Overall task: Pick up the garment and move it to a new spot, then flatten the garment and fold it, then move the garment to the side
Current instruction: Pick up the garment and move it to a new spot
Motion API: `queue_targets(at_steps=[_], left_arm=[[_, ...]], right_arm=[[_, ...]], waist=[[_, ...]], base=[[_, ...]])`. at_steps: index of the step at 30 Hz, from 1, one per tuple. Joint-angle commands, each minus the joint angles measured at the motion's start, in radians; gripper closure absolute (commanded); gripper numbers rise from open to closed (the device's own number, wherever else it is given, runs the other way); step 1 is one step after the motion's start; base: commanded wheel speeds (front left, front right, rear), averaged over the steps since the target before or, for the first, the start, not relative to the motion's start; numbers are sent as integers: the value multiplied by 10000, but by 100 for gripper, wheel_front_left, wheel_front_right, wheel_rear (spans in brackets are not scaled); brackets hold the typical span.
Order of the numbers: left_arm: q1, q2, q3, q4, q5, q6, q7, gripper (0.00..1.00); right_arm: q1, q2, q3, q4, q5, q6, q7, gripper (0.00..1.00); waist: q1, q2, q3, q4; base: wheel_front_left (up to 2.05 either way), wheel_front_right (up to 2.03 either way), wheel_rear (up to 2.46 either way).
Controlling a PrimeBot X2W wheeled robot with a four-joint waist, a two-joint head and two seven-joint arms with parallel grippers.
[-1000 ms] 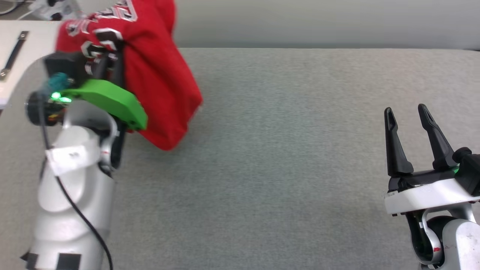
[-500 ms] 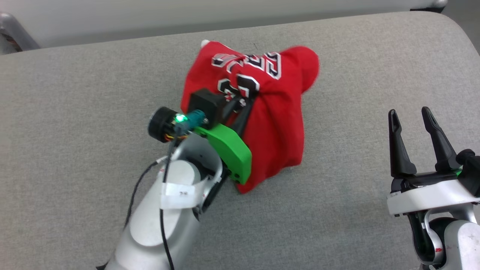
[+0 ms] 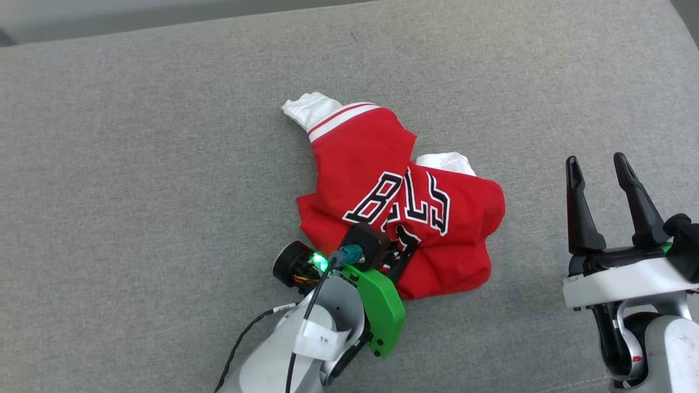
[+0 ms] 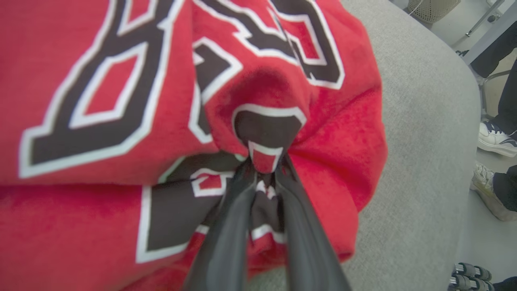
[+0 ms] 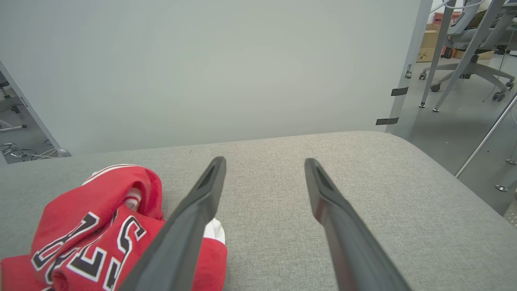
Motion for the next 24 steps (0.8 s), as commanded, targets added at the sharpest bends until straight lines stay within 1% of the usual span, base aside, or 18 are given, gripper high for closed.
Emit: queue_targets(at_steps=[1,2,3,10,15,19,24], left_arm=[[-27,-55,-51,33,-72,-22,-142,79],[-39,-60,-57,15,-93,14,-270,26],[-69,-66,-80,-57,-88,107,-577,0],[95,-54,362,-698,-130,846,-1875,0],[375,166,942,-1214,-136,1476,-2652,0],[747,547,1635,-1626,-200,2099,-3032,0],[1264,1160,2519,-2089,-293,2731,-3255,0]], right_arm=[[-115,-20,4,30,-23,-9,-43,0],[-109,-26,12,47,-37,-9,-36,0],[-73,-36,3,94,-70,-9,-11,0],[231,-43,-30,36,-211,-9,207,0],[493,-67,-119,-106,-296,-9,420,0],[739,-61,-199,-243,-355,-9,591,0],[1004,-50,-273,-358,-395,-9,755,0]], waist=[[0,-1,-221,178],[0,-1,-306,223],[0,-1,-541,339],[0,-1,-1359,856],[0,-1,-1745,1332],[0,-1,-1980,1694],[0,-1,-2171,2011]], base=[[0,0,0],[0,0,0],[0,0,0],[0,0,0],[0,0,0],[0,0,0],[0,0,0]])
